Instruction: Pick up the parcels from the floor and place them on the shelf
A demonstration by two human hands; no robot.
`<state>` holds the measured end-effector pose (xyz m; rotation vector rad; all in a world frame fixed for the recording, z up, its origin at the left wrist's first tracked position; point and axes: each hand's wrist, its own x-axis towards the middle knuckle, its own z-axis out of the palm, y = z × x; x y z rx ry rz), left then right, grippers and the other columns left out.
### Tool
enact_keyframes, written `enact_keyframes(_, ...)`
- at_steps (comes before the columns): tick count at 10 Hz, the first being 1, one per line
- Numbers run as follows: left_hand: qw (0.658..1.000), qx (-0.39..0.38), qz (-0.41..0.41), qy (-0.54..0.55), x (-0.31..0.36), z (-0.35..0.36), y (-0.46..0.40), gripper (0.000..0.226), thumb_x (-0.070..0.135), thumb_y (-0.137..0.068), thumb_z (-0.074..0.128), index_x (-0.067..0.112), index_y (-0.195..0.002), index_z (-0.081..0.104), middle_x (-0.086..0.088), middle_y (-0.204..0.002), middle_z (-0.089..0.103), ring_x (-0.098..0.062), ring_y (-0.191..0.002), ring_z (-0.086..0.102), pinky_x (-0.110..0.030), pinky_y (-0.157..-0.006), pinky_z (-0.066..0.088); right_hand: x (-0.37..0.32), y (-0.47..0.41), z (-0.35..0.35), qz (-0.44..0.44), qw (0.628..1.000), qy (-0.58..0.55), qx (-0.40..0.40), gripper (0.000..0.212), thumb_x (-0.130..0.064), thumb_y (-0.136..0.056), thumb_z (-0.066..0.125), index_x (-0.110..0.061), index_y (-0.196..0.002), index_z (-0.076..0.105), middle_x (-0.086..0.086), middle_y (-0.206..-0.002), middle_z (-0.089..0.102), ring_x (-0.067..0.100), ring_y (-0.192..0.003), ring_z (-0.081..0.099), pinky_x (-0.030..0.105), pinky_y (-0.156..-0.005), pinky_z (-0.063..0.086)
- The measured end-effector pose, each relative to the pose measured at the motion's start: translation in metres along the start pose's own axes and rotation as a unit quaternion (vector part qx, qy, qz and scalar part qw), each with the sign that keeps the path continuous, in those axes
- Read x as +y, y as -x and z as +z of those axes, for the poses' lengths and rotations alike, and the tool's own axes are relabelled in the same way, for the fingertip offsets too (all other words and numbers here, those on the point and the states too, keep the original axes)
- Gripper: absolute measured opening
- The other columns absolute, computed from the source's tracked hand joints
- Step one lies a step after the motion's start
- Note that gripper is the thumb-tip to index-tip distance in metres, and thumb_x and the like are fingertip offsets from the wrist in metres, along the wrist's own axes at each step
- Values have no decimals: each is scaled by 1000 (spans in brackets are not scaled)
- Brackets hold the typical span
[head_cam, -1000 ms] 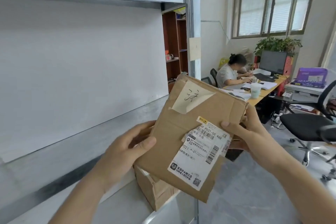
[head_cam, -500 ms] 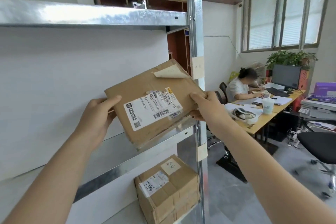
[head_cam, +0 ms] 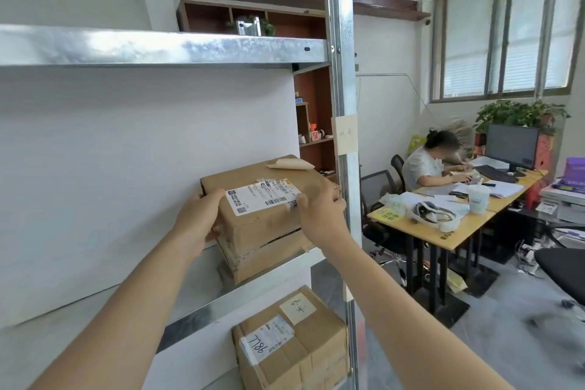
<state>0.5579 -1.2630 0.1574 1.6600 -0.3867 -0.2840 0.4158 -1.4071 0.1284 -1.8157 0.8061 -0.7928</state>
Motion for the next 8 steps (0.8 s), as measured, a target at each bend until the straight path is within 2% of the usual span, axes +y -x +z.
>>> enact_keyframes(1,1000,11,-19,1,-3,7,4,36,38,-95,56,17,-120,70,-3,-87,67,-25,-72,60,-32,-65,52,4,-2,6,-13,1000,19,5,45,-40,-107,39,-18,-146,40,26,-160,16,37,-106,56,49,-101,52)
enact_keyframes(2,999,30,-13,-9,-10,11,1,50,42,-82,57,16,-122,68,-16,-110,76,-31,-78,67,-50,-72,66,11,-3,8,-62,998,30,15,37,-37,-106,42,-20,-139,48,21,-148,33,33,-100,61,50,-93,57)
enact_keyframes(3,999,25,-3,-22,-13,19,3,44,38,-86,51,19,-121,68,-19,-118,76,-31,-82,67,-58,-85,62,21,-6,7,-112,993,28,-10,44,-28,-107,44,-24,-150,42,19,-151,37,34,-106,63,45,-94,56)
enact_keyframes(4,999,28,-9,-12,-15,27,3,40,37,-91,48,20,-120,71,-16,-118,77,-30,-86,69,-58,-91,61,27,-7,2,-130,991,25,-23,51,-24,-108,44,-25,-158,33,18,-160,31,28,-113,56,31,-92,44)
enact_keyframes(5,1000,10,-22,9,-18,35,-1,35,41,-98,47,21,-111,73,-16,-112,77,-30,-88,67,-55,-97,59,34,-12,-1,-132,990,11,-38,56,-25,-109,44,-30,-161,25,15,-168,20,34,-144,43,36,-108,41)
enact_keyframes(6,999,-7,-13,44,-23,43,9,35,44,-107,44,24,-107,73,-1,-94,70,-20,-77,60,-44,-90,51,37,-14,-6,-126,991,-5,-51,56,-27,-108,43,-35,-160,24,14,-170,20,37,-149,39,50,-116,43)
enact_keyframes(7,997,-10,-20,74,-36,44,19,32,42,-109,40,28,-104,69,-5,-114,68,-17,-95,64,-46,-102,47,42,-13,-8,-127,990,-17,-62,55,-30,-109,42,-37,-160,25,11,-169,27,35,-147,41,50,-116,44)
enact_keyframes(8,995,33,-18,91,-40,38,38,38,41,-111,37,26,-141,56,-3,-152,50,-29,-140,50,-53,-118,38,44,-5,-11,-134,989,-38,-56,56,-34,-109,42,-37,-162,25,6,-168,32,31,-148,41,48,-116,41)
